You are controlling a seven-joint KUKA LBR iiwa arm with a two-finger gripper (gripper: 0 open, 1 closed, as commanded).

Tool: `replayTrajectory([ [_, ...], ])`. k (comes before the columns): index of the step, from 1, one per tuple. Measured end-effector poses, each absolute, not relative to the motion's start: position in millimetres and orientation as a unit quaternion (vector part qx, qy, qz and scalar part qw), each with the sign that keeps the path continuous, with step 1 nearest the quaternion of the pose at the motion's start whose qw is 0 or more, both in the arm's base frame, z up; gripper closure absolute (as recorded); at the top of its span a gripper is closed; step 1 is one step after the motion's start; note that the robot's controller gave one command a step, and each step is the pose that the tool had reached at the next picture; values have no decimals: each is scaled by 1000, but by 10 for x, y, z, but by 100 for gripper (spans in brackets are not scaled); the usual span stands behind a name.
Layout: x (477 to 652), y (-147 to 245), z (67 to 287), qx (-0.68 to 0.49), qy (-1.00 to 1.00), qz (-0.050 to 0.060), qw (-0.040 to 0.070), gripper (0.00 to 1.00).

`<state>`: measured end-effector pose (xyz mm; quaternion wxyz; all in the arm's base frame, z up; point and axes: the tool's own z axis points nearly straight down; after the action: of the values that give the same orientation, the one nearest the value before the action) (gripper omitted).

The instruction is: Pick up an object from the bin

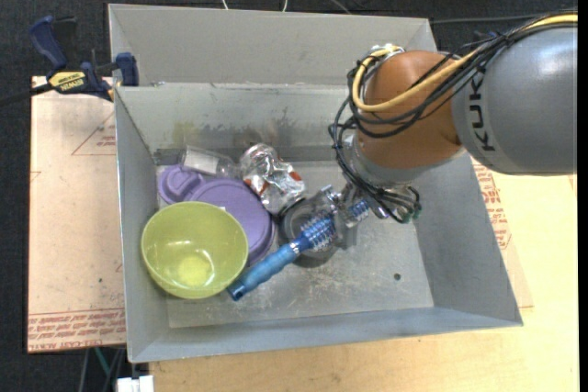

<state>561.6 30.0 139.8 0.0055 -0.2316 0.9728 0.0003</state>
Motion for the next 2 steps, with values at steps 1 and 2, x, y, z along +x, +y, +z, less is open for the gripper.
replayTrajectory([
  [1, 5463, -198, 1129, -258, 966, -1, 12, 100],
  [2, 5453, -88, 1351, -256, 967, -1, 5, 100],
])
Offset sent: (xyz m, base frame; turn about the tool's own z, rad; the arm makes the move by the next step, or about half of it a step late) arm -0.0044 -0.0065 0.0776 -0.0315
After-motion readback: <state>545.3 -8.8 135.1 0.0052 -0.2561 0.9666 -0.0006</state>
